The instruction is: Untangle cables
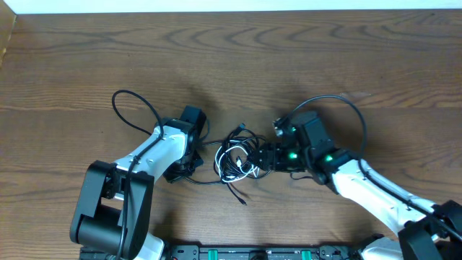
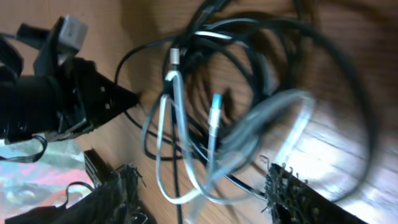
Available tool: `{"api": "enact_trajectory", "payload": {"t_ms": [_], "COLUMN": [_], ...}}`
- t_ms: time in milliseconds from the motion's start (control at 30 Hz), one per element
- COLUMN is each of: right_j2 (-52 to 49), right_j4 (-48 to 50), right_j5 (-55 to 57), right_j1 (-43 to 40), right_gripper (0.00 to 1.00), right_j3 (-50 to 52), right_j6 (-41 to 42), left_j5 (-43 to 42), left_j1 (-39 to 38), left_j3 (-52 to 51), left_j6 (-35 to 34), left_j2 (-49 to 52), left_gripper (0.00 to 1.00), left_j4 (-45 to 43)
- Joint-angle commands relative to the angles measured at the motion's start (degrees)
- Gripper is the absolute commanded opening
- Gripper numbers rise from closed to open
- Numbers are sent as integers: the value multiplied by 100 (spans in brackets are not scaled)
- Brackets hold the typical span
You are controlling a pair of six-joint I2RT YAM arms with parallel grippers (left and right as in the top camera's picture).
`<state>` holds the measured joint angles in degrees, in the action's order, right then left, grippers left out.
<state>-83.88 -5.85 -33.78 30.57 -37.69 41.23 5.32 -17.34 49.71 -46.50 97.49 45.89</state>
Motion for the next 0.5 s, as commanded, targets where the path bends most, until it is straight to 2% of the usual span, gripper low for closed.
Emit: {"api": "enact_trajectory", "payload": {"t_ms": [0, 133, 467], "right_j2": [-74, -72, -72], "right_j4": [321, 697, 2448], "right_j5": [129, -151, -2944], "right_j1": [295, 313, -540], "right_gripper": [56, 1, 1], "right_j3": [-7, -7, -7], "right_j6": [249, 247, 664], "left_j5": [24, 26, 26], "left_j1": [61, 61, 61], "left_j3": [-269, -269, -269], "left_j6": [-57, -57, -57], "left_j2": [249, 249, 249], "left_gripper": [8, 8, 8], "left_j4": [-125, -125, -125]}}
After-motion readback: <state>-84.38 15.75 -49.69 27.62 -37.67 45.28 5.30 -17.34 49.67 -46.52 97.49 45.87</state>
